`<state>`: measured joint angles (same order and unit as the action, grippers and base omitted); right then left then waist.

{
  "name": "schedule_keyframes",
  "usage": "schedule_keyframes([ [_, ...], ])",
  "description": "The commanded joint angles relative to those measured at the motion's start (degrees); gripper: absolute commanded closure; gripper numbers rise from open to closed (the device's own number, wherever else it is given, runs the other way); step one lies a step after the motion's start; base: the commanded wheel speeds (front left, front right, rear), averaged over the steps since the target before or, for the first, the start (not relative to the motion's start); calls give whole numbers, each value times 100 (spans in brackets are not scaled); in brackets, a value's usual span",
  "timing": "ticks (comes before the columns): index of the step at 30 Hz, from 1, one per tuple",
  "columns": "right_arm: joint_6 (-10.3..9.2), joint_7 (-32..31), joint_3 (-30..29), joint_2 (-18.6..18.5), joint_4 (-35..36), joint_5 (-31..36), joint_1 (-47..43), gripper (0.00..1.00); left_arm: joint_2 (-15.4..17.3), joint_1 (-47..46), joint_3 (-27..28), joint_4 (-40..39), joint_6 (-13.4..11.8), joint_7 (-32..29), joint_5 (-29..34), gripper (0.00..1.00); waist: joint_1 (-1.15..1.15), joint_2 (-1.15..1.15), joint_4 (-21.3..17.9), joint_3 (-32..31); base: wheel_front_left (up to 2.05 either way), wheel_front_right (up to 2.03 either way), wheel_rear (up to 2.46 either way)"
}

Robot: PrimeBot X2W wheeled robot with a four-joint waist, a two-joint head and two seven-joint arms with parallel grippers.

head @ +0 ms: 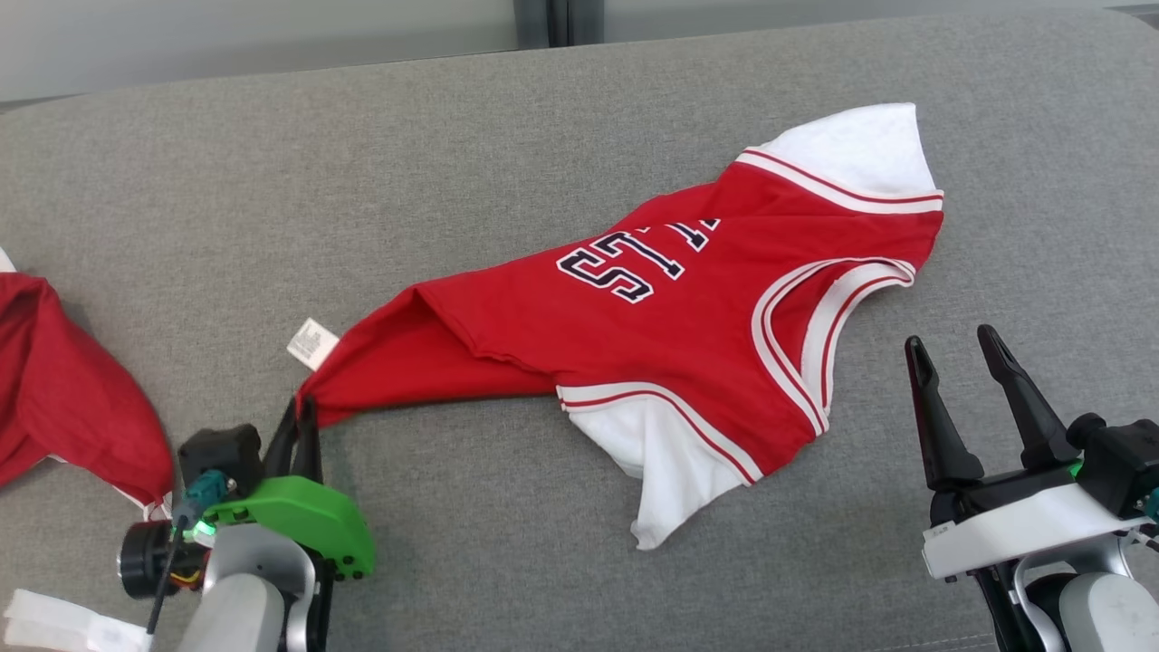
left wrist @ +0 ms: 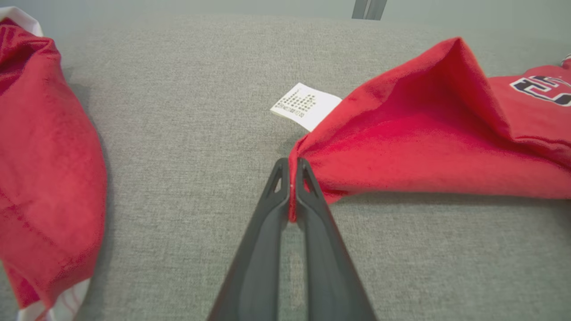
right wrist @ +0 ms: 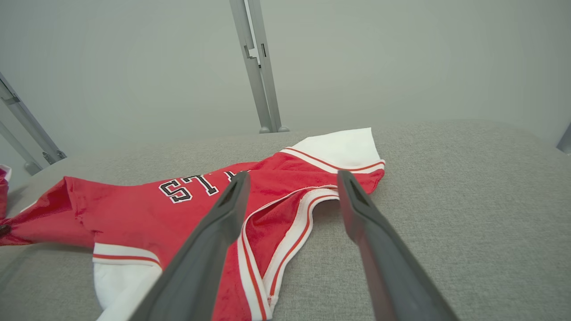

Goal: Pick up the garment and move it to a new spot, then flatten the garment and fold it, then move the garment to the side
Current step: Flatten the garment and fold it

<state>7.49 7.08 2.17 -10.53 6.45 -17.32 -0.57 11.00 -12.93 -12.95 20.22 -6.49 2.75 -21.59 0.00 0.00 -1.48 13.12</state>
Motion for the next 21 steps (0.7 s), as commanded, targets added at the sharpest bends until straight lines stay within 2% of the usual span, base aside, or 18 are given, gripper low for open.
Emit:
schedule_keyframes([
  [1, 1, 8, -22, -1, -18, -22, 68, 0, -86, 79, -6, 115, 35, 27, -111, 85, 0, 0, 13, 13, 0, 0, 0],
  [2, 1, 2, -16, -1, -27, -22, 73, 0, -116, 92, -7, 194, 52, 87, -131, 31, 0, 0, 17, 19, 0, 0, 0],
  [3, 1, -5, -9, -5, -32, -19, 81, 0, -175, 95, -1, 261, 77, 189, -178, 0, 0, 0, 23, 27, 0, 0, 0],
  [10, 1, -28, 19, -38, 17, 42, 51, 0, -398, 143, 191, 107, 5, 1100, -183, 0, 0, 0, 113, -75, 0, 0, 0],
  [21, 1, -225, 44, -21, 195, 107, -171, 0, -82, 547, 167, -1254, -167, 1186, 344, 0, 0, 0, 243, -379, 0, 0, 0],
])
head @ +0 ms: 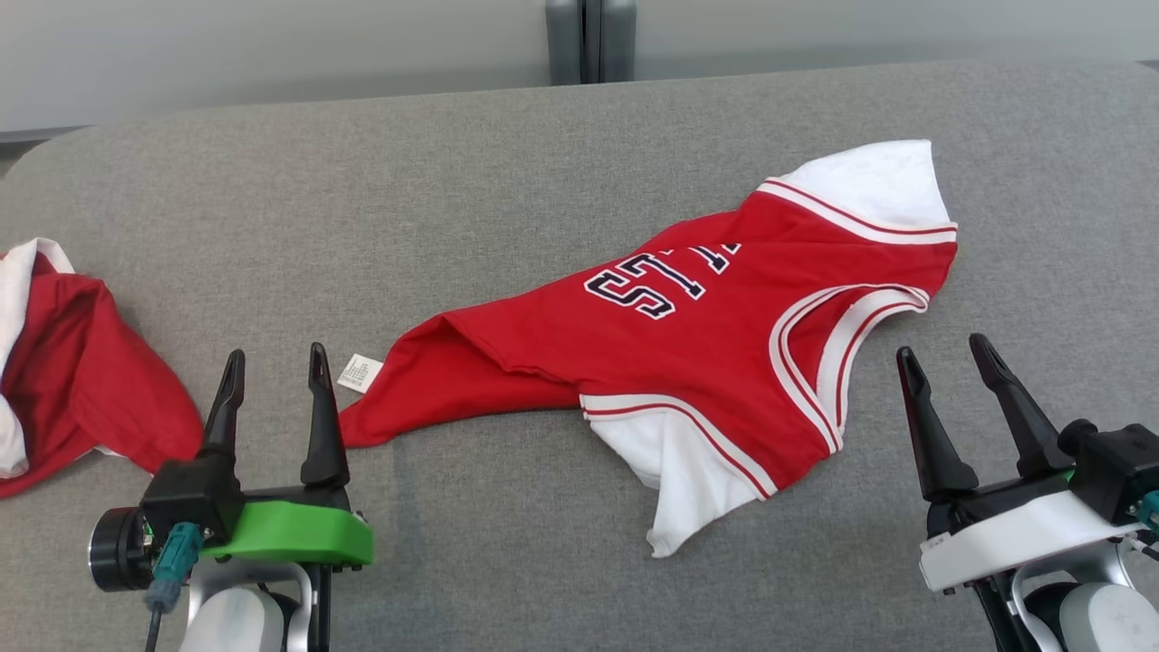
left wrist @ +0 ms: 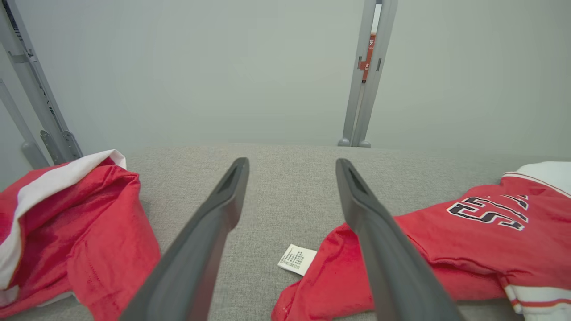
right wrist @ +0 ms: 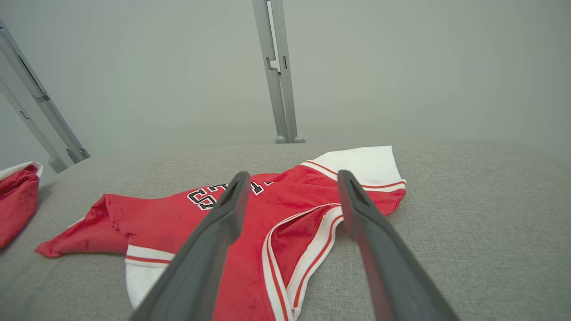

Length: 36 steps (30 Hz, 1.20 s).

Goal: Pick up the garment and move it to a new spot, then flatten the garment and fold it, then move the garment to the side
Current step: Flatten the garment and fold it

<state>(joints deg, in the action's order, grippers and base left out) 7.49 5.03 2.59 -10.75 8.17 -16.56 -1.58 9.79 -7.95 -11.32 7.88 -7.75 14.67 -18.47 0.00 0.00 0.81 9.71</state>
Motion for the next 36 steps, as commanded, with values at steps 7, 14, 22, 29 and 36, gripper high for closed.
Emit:
schedule_keyframes([
  [7, 1, -79, -21, 24, 46, 19, -152, 0, 114, 300, -75, -435, -129, -212, 70, 0, 0, 0, 19, -119, 0, 0, 0],
  [14, 1, -96, -17, 24, 32, 23, -145, 0, 140, 347, -108, -572, -171, -292, 74, 0, 0, 0, 18, -110, 0, 0, 0],
  [22, 1, -396, 783, -120, -173, -27, -28, 0, 112, 135, -240, -644, -134, -286, 122, 0, 0, 0, 138, 15, 0, 0, 0],
  [29, 1, -557, 2051, -192, -913, -236, 329, 0, 54, -156, -409, -652, -88, -241, 228, 0, 0, 0, 368, 291, 0, 0, 0],
  [36, 1, -549, 2514, -129, -2135, -129, 831, 0, -24, -267, -468, -580, -121, -164, 258, 0, 0, 0, 495, 472, 0, 0, 0],
])
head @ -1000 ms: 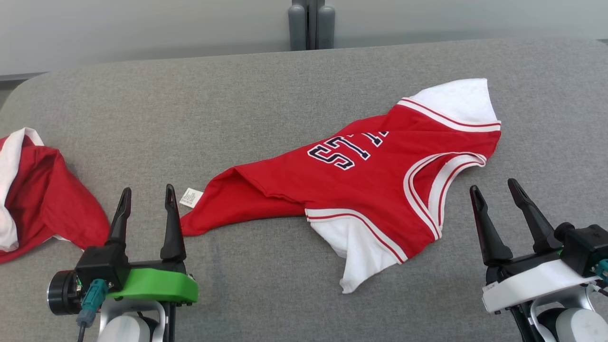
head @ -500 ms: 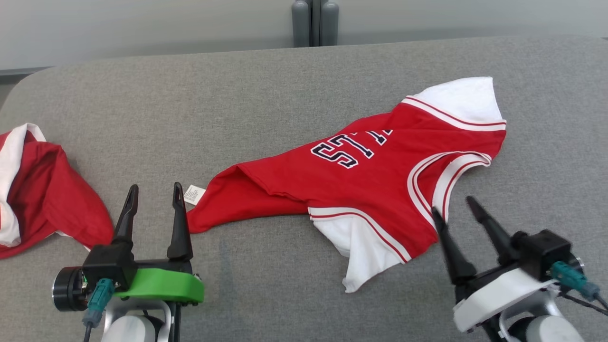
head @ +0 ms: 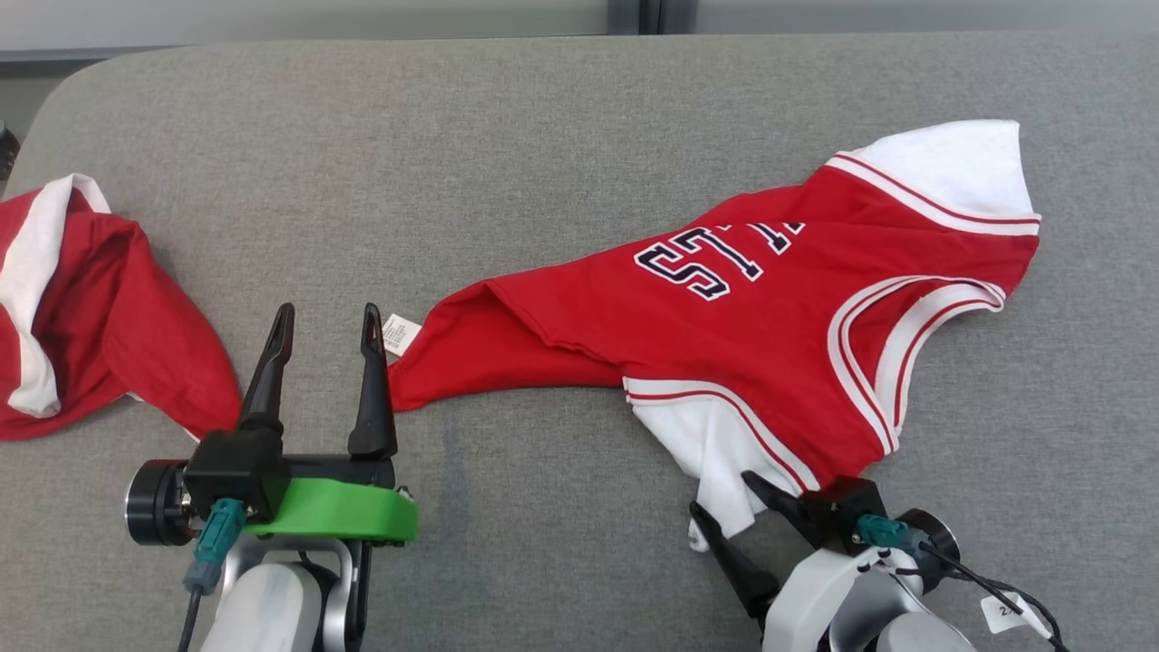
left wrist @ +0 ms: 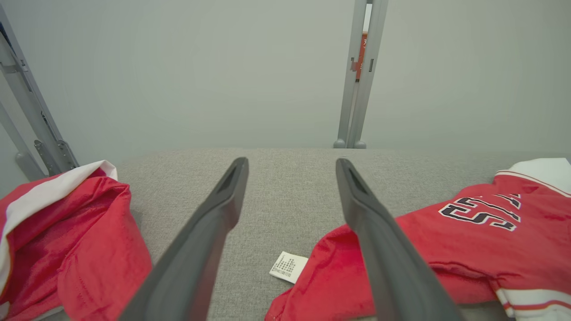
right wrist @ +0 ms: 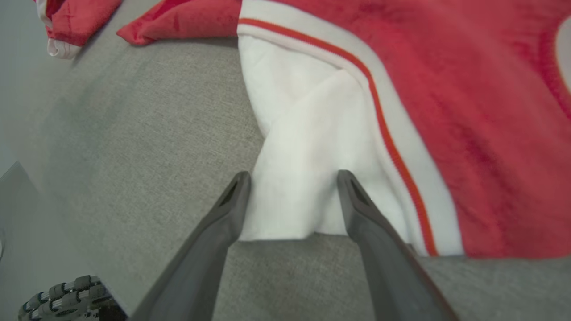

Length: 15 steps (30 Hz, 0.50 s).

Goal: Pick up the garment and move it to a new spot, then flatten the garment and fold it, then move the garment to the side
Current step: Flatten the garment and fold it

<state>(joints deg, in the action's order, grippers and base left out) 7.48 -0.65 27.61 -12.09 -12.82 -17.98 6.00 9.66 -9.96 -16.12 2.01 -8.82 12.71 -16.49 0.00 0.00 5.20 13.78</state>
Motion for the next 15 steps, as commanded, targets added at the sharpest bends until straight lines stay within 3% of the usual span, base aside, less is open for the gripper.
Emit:
schedule_keyframes([
  [1, 2, 5, 14, 9, -180, 67, 119, 4, -13, -68, 12, 17, -22, 43, 59, 0, 0, 0, 60, 81, 0, 0, 0],
  [2, 2, 1, 18, 14, -303, 76, 149, 62, -15, -69, 15, 27, -31, 44, 56, 0, 0, 0, 61, 94, 0, 0, 0],
  [3, 2, 4, 24, 29, -426, 64, 176, 100, -17, -76, 21, 32, -37, 58, 52, 0, 0, 0, 58, 114, 0, 0, 0],
  [9, 2, 610, -169, -96, -150, -150, 366, 100, 25, -126, 66, 43, -69, 105, 54, 0, 0, 0, -7, 191, 0, 0, 0],
  [15, 2, 817, -905, -352, 633, -275, 242, 100, 62, -128, 115, 20, -131, 143, 64, 0, 0, 0, -132, 203, 0, 0, 0],
])
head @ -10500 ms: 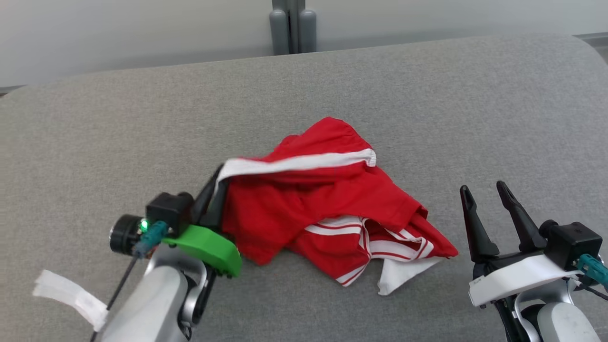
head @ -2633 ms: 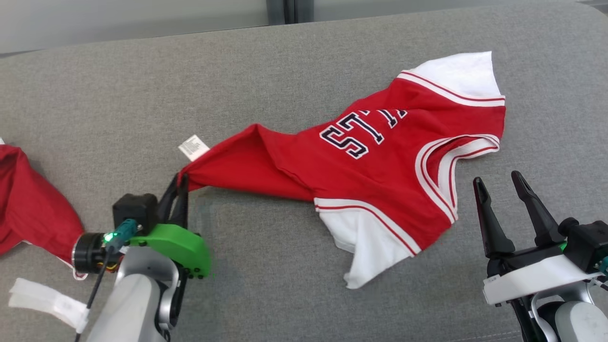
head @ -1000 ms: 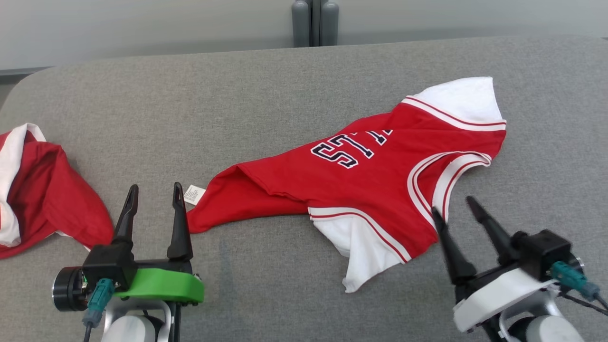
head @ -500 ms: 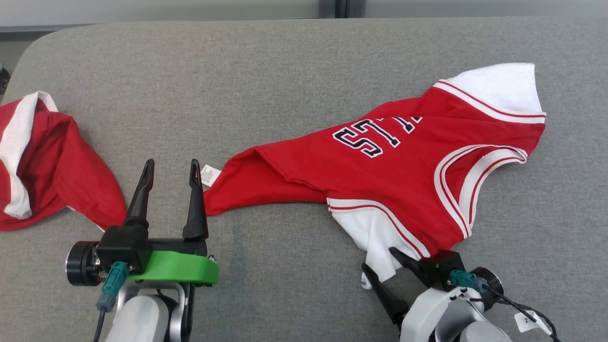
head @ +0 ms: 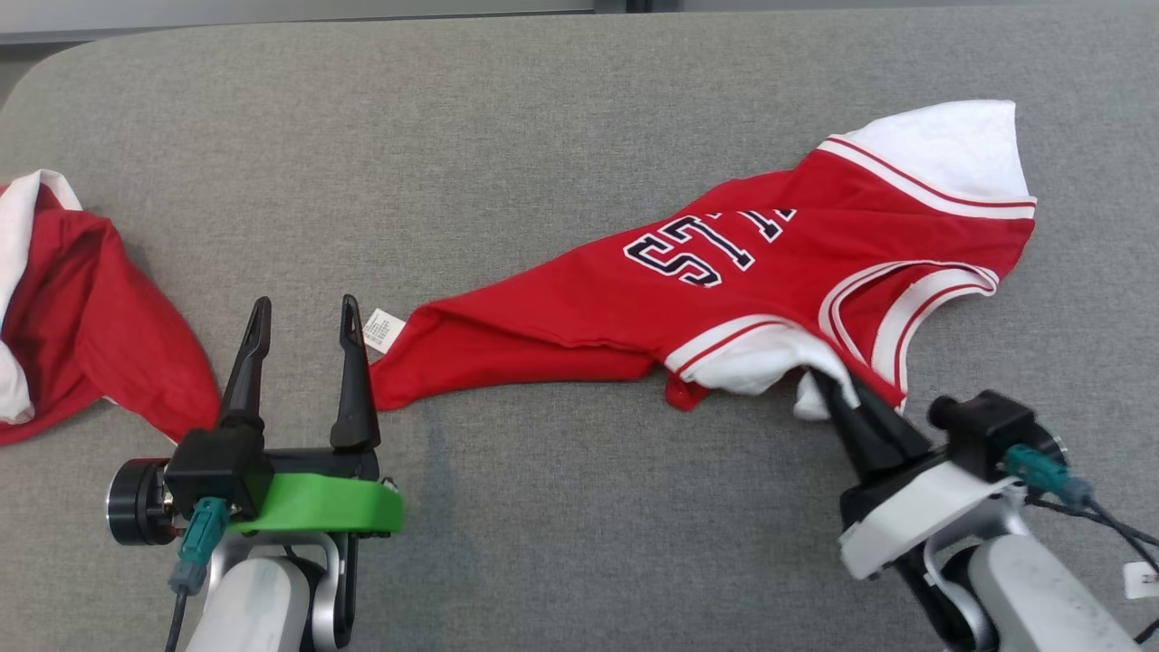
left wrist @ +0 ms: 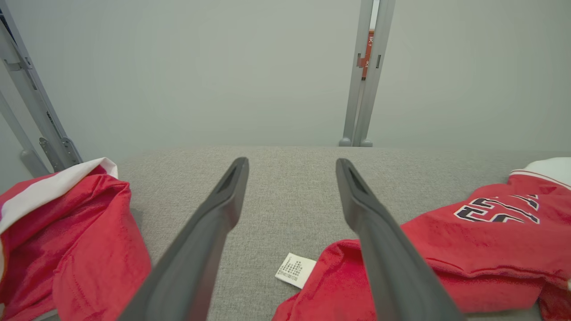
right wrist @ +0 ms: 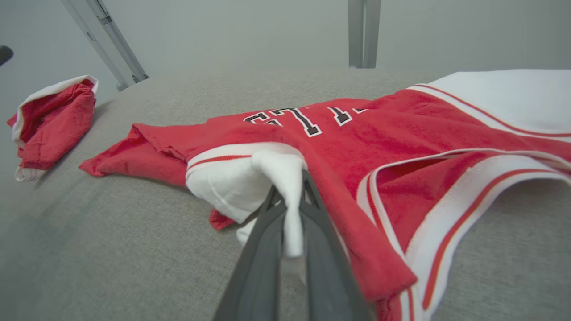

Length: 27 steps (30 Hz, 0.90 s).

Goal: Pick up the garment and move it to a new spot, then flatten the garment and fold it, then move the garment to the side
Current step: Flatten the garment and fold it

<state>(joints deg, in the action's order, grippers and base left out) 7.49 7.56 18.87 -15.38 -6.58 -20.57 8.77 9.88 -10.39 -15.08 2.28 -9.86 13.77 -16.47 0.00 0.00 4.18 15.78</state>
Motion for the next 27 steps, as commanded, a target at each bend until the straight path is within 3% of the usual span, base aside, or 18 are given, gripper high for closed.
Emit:
schedule_keyframes([
  [1, 1, -20, -222, -67, 149, -22, -88, 100, 42, -76, 17, -16, -34, 43, 61, 0, 0, 0, -50, -2, 0, 0, 0],
  [7, 1, -194, -1441, -109, 513, 29, -397, 100, 56, -61, 45, -49, -79, 48, 34, 0, 0, 0, -124, 34, 0, 0, 0],
  [11, 1, -406, -1791, -9, 450, 27, -590, 100, 63, -72, 46, -36, -88, 60, 20, 0, 0, 0, -159, 62, 0, 0, 0],
  [12, 1, -436, -1799, 24, 425, -44, -613, 76, 60, -76, 44, -27, -89, 62, 14, 0, 0, 0, -165, 64, 0, 0, 0],
  [13, 1, -483, -1804, 27, 367, -66, -649, 31, 58, -82, 39, -16, -92, 65, 11, 0, 0, 0, -169, 67, 0, 0, 0],
  [14, 1, -466, -1814, 54, 351, -85, -662, 0, 55, -89, 33, -9, -96, 66, 8, 0, 0, 0, -173, 68, 0, 0, 0],
  [20, 1, -57, -1973, 184, 534, -41, -751, 0, 73, -5, 34, 38, -111, 78, -34, 0, 0, 0, -223, -12, 0, 0, 0],
  [27, 1, 214, -2027, 283, 1374, 266, -857, 0, 131, 148, 82, 34, -180, 78, -44, 0, 0, 0, -289, -209, 0, 0, 0],
])
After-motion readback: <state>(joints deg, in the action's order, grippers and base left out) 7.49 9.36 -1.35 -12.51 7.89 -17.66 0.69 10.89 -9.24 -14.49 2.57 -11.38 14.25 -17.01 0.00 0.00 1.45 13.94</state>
